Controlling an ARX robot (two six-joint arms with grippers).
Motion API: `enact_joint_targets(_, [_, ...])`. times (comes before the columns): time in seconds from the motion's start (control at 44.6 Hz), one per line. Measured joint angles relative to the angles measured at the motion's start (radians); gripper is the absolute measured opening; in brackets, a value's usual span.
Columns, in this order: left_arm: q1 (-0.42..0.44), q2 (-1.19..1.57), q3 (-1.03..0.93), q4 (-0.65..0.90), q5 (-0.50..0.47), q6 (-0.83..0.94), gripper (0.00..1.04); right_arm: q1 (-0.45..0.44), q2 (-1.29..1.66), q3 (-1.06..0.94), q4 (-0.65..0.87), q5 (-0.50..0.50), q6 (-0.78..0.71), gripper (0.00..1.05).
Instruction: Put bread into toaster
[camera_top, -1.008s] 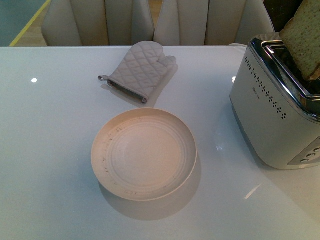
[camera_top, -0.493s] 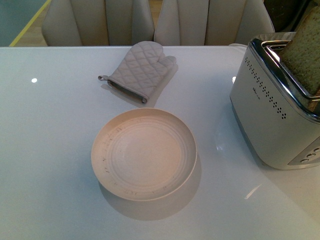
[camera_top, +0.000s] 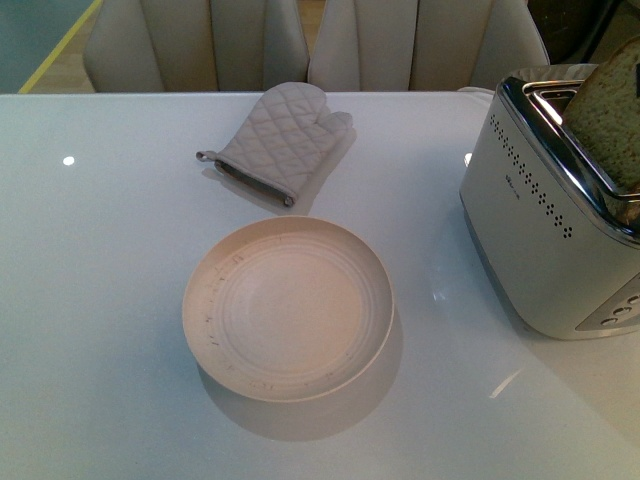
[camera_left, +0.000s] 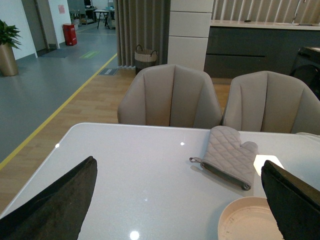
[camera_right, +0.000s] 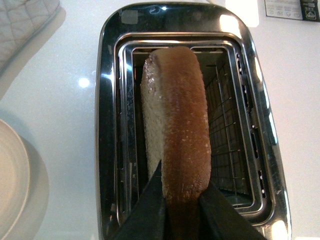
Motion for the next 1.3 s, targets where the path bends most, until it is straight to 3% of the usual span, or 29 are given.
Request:
enact_joint_targets(0.359, [0.000,0.000,0.000,0.000,0.000,0.000,0.98,-0.023,-0.167,-0.128,0.032,-0.016,0.047,0.76])
enact_joint_targets(0.538, [0.000,0.000,0.000,0.000,0.000,0.000,0.98,-0.050,-0.360,-0.172,0.007,-0.003,0.054,0.97])
enact_joint_targets(0.784, [0.000,0.000,0.000,0.000,0.000,0.000,0.98,-0.023,-0.692,-0.245,-0.056,0.080,0.070,0.94])
enact_joint_targets(0.874, [0.000,0.000,0.000,0.000,0.000,0.000,0.98,0.006,-0.880,-0.372,0.119,0.002,0.071,0.79])
enact_joint_targets(1.076, [0.000,0.000,0.000,0.000,0.000,0.000,0.98,-0.003,-1.089,-0.532,0.149,-0.037,0.072,0.50])
enact_joint_targets(1.12, [0.000,0.000,0.000,0.000,0.000,0.000,0.98,-0.056,-1.110,-0.570,0.152,-0.118,0.072,0.39])
enact_joint_targets(1.3, [0.000,0.000,0.000,0.000,0.000,0.000,0.98,-0.096,-1.191,-0.660,0.165,-0.130,0.074,0.02])
